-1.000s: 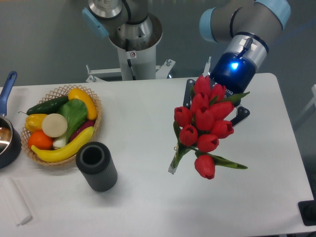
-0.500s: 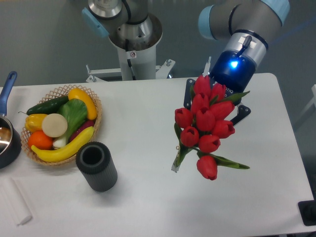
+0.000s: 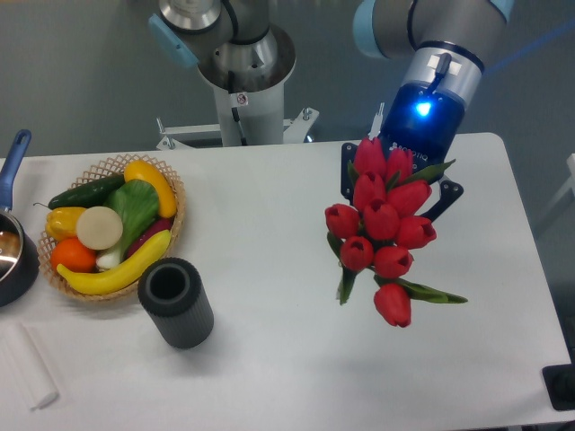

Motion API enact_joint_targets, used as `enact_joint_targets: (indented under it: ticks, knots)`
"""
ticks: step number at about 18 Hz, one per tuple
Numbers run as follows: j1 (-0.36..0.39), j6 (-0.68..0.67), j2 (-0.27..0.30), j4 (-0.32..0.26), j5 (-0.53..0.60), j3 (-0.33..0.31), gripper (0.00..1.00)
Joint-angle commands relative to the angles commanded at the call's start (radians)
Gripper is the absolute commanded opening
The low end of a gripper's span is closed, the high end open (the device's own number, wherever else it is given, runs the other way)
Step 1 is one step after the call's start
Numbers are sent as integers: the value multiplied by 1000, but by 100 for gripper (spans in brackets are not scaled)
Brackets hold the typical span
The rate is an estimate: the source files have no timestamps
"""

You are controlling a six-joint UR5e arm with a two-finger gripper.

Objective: Place the flowers on the table
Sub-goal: 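Hold the red tulip bunch in the gripper and shift it slightly sideways, then rotate the gripper and lower the red tulips toward the table surface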

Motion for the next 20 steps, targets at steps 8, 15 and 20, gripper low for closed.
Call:
enact_joint_targets:
  ticks: [8, 15, 20]
  knots:
    - [-124, 34, -23, -2, 307, -2, 45]
    - [-199, 142, -38, -8, 514, -61, 45]
    - [-279, 213, -95, -11, 735, -71, 45]
